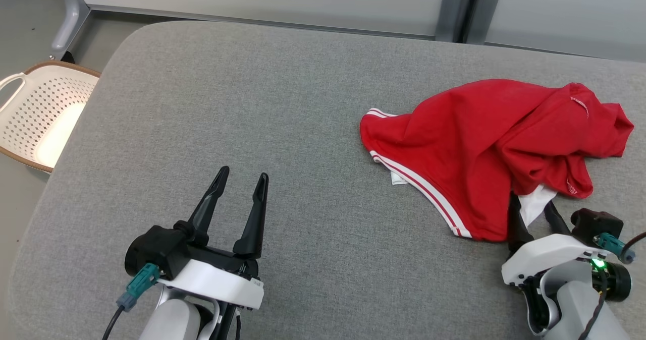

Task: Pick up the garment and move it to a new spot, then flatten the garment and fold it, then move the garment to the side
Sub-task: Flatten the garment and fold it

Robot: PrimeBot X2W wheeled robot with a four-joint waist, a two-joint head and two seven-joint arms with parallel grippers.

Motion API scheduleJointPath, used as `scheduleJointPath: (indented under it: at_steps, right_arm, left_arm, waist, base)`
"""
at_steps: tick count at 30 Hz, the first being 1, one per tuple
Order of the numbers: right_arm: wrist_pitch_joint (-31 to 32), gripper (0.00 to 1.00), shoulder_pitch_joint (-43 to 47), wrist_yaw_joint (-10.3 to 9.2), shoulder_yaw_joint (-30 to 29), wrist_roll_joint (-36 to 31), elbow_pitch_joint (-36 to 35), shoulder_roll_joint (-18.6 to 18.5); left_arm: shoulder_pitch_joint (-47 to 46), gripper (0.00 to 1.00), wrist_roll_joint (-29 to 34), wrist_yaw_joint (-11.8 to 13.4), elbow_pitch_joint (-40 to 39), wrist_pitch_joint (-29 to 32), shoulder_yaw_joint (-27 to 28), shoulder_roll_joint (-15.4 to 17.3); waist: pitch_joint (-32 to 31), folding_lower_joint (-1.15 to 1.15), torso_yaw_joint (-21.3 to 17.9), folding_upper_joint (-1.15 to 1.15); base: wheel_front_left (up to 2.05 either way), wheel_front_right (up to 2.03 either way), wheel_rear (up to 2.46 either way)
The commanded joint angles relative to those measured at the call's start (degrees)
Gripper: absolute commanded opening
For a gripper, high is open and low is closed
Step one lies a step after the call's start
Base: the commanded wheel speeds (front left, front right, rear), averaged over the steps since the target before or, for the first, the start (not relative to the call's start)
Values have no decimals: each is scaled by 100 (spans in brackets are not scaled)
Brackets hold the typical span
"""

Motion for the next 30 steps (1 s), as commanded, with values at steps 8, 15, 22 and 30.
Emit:
scheduleJointPath:
  at_steps: [8, 15, 22, 30]
  right_arm:
    - [-327, 0, -156, 1, 312, 471, 62, 3]
    - [-380, 0, 116, 1, 25, 739, -1340, -5]
    - [-381, 0, 319, 1, -707, 857, -3222, 0]
    - [-204, 0, -19, 2, -1359, 349, -4823, 6]
  left_arm:
    - [-54, 100, 55, -19, 99, -8, 125, 18]
    - [77, 100, 110, -20, 111, -8, 222, 16]
    - [188, 100, 123, -15, 97, -9, 208, 18]
    - [231, 100, 17, -16, 109, -9, 29, 18]
  waist:
    - [-164, 0, -178, 0]
    - [-435, 0, -485, 0]
    - [-656, 0, -758, 0]
    - [-761, 0, -705, 0]
  base:
    - [0, 0, 0]
    - [0, 0, 0]
    - [0, 0, 0]
    - [0, 0, 0]
